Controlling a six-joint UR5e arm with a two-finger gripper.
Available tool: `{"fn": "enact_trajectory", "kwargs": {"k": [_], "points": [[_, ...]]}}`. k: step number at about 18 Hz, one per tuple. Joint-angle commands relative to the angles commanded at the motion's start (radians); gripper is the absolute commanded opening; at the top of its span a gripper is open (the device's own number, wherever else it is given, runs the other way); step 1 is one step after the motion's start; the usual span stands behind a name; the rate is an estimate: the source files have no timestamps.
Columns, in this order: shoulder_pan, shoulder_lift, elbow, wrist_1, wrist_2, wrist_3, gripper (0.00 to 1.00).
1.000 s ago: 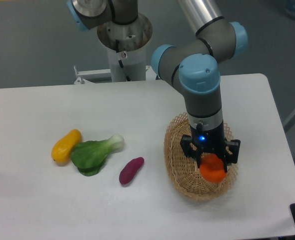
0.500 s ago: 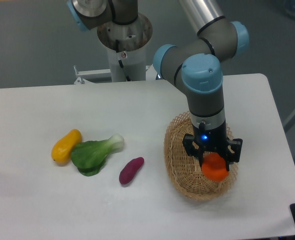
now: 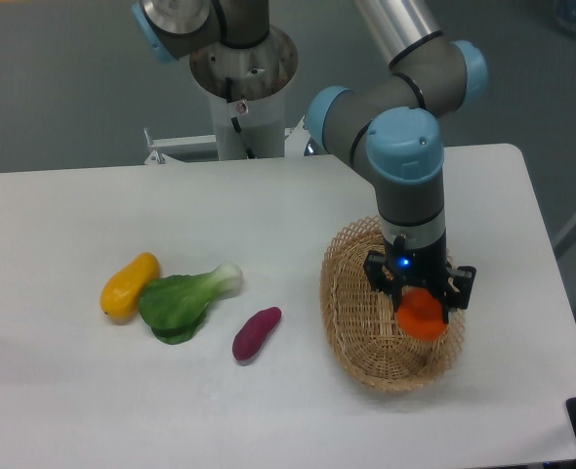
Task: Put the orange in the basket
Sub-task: 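Carry the held orange over the basket and lower it inside, then open the gripper to release the orange into the basket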
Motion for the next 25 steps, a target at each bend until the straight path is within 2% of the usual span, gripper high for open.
{"fn": "enact_trajectory", "kwargs": {"k": [3, 5, 7, 11, 19, 21, 22, 24, 25], "points": [[0.014, -0.018, -0.017, 0.0, 0.0, 0.033, 0.65], [0.013, -0.026, -0.073, 0.0, 0.0, 0.027, 0.65], [0.009, -0.026, -0.098, 0.0, -0.018, 0.005, 0.65], [0.011, -0.031, -0.114, -0.002, -0.149, -0.136, 0.65], [0.009, -0.043, -0.118, -0.003, -0.156, -0.137, 0.67], [0.009, -0.046, -0.118, -0.002, -0.155, -0.139, 0.71], [0.009, -0.048, -0.118, -0.002, -0.155, -0.136, 0.76], [0.009, -0.048, -0.117, 0.0, -0.153, -0.137, 0.95], [0.009, -0.045, -0.112, 0.0, -0.153, -0.139, 1.0]]}}
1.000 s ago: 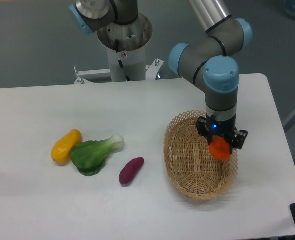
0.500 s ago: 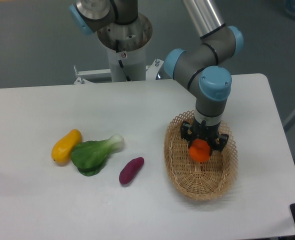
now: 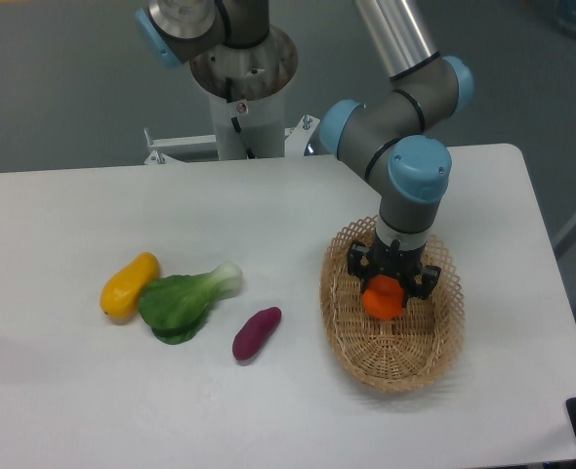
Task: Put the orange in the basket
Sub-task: 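Open the gripper to release the orange into the basket, then raise the open gripper up away from the orange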
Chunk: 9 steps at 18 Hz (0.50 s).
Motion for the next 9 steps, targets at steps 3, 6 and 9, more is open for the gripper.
{"fn": "enact_trajectory", "kwargs": {"k": [3, 6, 9], "points": [[0.0, 0.009, 0.011, 0.0, 0.003, 0.008, 1.0], [0.0, 0.012, 0.04, 0.0, 0.003, 0.003, 1.0], [0.003, 0.018, 0.071, -0.002, 0.003, 0.006, 1.0]]}}
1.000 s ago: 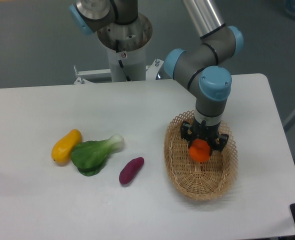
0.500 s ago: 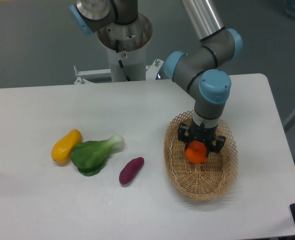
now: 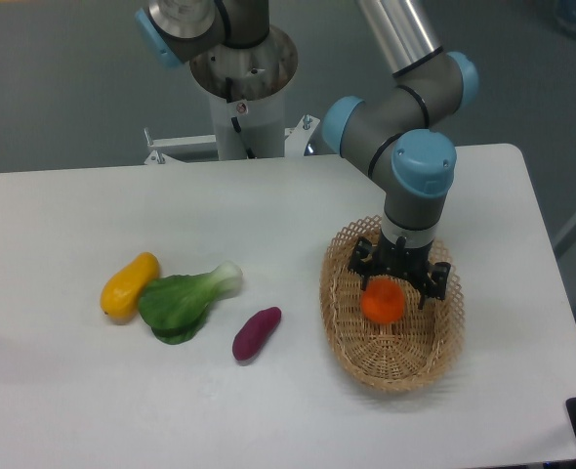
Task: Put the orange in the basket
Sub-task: 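Raise the open gripper up away from the orange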
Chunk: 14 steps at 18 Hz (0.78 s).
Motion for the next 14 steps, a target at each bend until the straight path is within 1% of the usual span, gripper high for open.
{"fn": "enact_trajectory", "kwargs": {"k": [2, 5, 14], "points": [[0.015, 0.011, 0.012, 0.0, -0.003, 0.003, 1.0], [0.017, 0.017, 0.02, 0.0, -0.003, 0.006, 1.0], [0.018, 0.017, 0.032, 0.0, -0.005, 0.009, 1.0]]}}
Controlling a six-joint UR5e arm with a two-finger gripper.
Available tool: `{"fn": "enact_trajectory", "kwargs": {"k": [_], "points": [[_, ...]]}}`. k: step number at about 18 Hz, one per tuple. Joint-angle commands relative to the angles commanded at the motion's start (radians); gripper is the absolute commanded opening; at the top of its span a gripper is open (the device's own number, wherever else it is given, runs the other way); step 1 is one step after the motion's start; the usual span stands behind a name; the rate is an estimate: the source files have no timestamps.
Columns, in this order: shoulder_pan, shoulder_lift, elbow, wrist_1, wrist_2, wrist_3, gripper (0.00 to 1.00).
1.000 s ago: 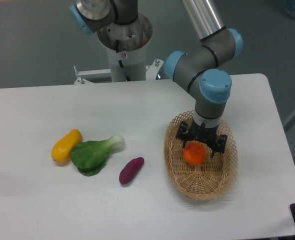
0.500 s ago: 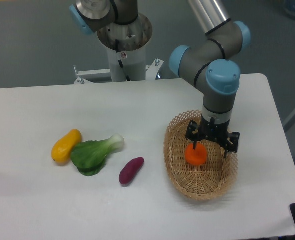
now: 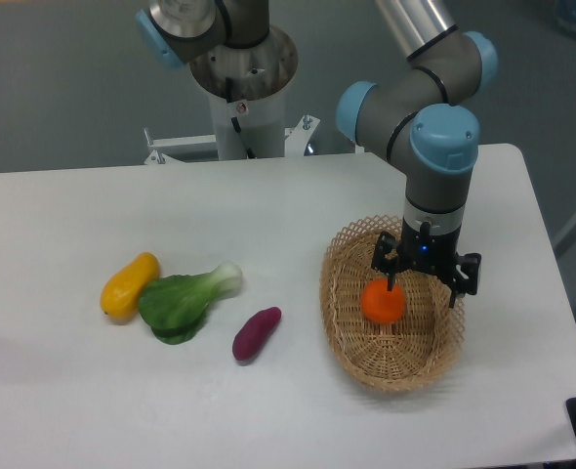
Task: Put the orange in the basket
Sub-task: 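Raise the open gripper up away from the orange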
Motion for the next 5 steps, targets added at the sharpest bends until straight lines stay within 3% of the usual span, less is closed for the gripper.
{"fn": "enact_trajectory", "kwargs": {"k": [5], "points": [[-0.002, 0.0, 0.002, -0.002, 0.0, -0.002, 1.0]]}}
